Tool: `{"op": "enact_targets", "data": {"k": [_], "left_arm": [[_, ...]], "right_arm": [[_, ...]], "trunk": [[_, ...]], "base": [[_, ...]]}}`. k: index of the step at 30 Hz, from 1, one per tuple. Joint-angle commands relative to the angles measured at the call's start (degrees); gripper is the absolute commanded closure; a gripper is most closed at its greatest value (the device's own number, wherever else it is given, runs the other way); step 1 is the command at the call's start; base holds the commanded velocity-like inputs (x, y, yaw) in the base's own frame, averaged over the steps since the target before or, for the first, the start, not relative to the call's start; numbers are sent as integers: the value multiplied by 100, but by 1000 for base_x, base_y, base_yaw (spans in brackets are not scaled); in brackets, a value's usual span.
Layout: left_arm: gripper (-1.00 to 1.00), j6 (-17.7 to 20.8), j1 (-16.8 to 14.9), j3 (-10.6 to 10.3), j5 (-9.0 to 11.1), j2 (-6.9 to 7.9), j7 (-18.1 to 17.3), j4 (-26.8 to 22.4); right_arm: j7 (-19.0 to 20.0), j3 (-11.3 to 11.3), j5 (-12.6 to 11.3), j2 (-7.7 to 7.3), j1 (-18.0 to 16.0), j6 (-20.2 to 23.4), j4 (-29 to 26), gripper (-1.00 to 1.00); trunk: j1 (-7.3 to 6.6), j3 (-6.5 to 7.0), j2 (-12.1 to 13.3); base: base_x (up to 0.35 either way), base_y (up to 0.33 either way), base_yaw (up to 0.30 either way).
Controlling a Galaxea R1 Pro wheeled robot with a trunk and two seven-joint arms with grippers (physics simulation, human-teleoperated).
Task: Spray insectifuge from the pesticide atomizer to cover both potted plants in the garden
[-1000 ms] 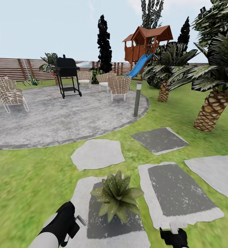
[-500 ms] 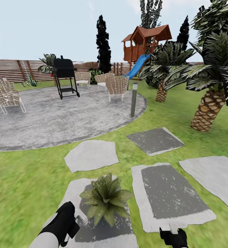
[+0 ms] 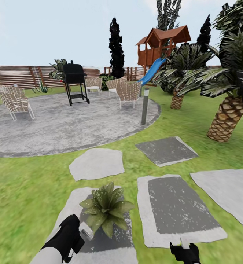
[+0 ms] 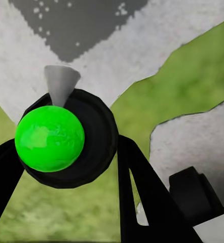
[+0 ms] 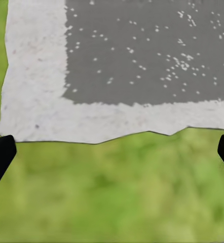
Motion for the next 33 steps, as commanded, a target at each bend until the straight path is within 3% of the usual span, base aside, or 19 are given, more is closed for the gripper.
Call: {"op": "enact_targets", "data": {"k": [1,9,14,17,22,25,28,30,33], "left_arm": [[100,2,-5,40,-60,-8,-51,-8],[100,3,-28,36,-53,-21,-88,-11],[100,-3,-22,-241,-55,-57,-91,47],[100,7,-41,-284,-96,-59,-94,53],[100,52,-100,-308,-146,-16,-445,55],[100,70,-413,-311,-477,0,-1019,63],[100,72,-512,-301,-982,107,-1602,22],[100,72,-632,-305,-1182,201,-2002,1],[100,65,-679,-312,-1297,272,-2250,0]], "right_arm": [[-7,-43,60,1,-5,-30,9,-100],[-7,-43,56,1,-5,-31,9,-100],[1,-48,64,-7,-5,-30,3,-100],[1,-51,64,-8,-5,-30,1,-100],[3,-48,64,-8,-5,-30,8,-100],[2,-51,64,-8,-5,-30,2,-100],[1,-52,58,-8,-5,-30,0,-100],[1,-52,56,-8,-5,-30,0,-100],[1,-52,56,-8,-5,-30,0,-100]], "trunk": [[-1,-5,-2],[-1,-5,-2],[-1,-5,-2],[-1,-5,-2],[-1,-5,-2],[-1,-5,-2],[-1,-5,-2],[-1,-5,-2],[-1,-5,-2]], "base": [[0,-138,273],[0,-20,174],[0,0,5],[0,0,0],[0,0,0],[0,0,0],[0,0,0],[0,0,0],[0,0,0]]}}
